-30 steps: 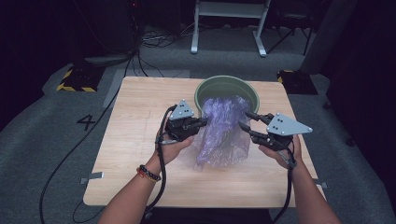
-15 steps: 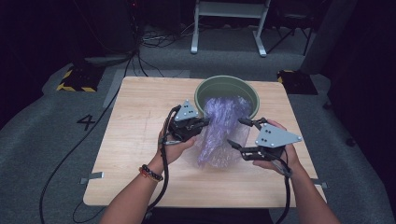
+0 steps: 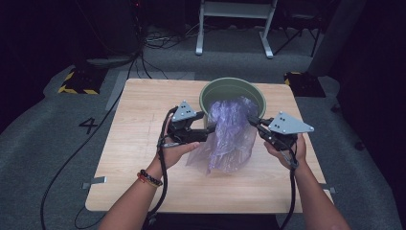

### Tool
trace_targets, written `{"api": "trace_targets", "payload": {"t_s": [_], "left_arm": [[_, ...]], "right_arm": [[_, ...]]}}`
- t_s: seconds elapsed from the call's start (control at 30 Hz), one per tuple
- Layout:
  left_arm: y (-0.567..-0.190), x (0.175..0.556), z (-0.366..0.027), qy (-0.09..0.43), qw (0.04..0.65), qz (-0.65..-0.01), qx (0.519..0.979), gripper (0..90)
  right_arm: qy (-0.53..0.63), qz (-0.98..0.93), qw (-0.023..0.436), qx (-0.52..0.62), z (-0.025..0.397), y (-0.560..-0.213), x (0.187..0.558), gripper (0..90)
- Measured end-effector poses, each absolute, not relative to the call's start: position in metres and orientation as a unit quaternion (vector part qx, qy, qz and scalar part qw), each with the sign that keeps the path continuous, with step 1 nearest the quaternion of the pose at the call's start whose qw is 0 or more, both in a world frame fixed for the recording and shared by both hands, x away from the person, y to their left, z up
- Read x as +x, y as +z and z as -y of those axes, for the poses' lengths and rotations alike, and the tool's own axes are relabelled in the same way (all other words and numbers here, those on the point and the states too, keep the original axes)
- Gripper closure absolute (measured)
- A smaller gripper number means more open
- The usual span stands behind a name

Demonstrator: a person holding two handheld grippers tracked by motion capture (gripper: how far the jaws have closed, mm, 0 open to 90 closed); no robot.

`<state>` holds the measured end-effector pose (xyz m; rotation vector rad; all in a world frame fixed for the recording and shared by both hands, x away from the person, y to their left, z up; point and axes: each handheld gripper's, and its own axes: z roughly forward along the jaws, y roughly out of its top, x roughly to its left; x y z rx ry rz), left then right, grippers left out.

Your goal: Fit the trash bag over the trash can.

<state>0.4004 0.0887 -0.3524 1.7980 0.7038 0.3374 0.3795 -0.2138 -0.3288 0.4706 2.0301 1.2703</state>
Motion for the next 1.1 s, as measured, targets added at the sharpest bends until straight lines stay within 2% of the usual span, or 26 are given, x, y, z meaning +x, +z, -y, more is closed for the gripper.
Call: {"api": "trace_targets", "payload": {"t_s": [0.37, 0.6, 0.73, 0.77, 0.83, 0.9, 0.93, 1.0, 1.03, 1.07, 1.1], "left_arm": [[-0.352, 0.381, -0.101, 0.131, 0.579, -0.244, 0.767, 15.8], [-0.354, 0.371, -0.106, 0.117, 0.586, -0.214, 0.773, 15.6], [-0.360, 0.369, -0.095, 0.110, 0.566, -0.200, 0.792, 16.9], [-0.362, 0.369, -0.091, 0.117, 0.559, -0.197, 0.797, 18.8], [-0.363, 0.369, -0.086, 0.129, 0.556, -0.195, 0.798, 28.3], [-0.363, 0.370, -0.080, 0.148, 0.552, -0.191, 0.798, 44.8], [-0.363, 0.370, -0.078, 0.157, 0.546, -0.192, 0.800, 60.5], [-0.361, 0.371, -0.074, 0.163, 0.541, -0.179, 0.805, 75.4], [-0.361, 0.371, -0.072, 0.171, 0.535, -0.176, 0.808, 75.4], [-0.360, 0.372, -0.071, 0.179, 0.533, -0.178, 0.808, 80.5], [-0.360, 0.372, -0.071, 0.178, 0.536, -0.177, 0.806, 86.4]], "right_arm": [[0.478, -0.783, 0.340, 0.207, 0.216, -0.333, 0.399, 90.0], [0.473, -0.781, 0.338, 0.228, 0.219, -0.330, 0.412, 90.0], [0.475, -0.780, 0.335, 0.233, 0.219, -0.331, 0.416, 90.0], [0.476, -0.780, 0.333, 0.234, 0.219, -0.331, 0.416, 90.0], [0.475, -0.779, 0.334, 0.235, 0.219, -0.331, 0.416, 90.0], [0.478, -0.779, 0.332, 0.235, 0.219, -0.331, 0.416, 90.0], [0.478, -0.778, 0.332, 0.236, 0.220, -0.330, 0.415, 90.0], [0.479, -0.778, 0.331, 0.236, 0.221, -0.330, 0.415, 90.0], [0.480, -0.776, 0.332, 0.237, 0.222, -0.330, 0.414, 90.0], [0.484, -0.774, 0.332, 0.237, 0.224, -0.329, 0.414, 89.6], [0.490, -0.772, 0.329, 0.237, 0.226, -0.329, 0.413, 84.3]]}}
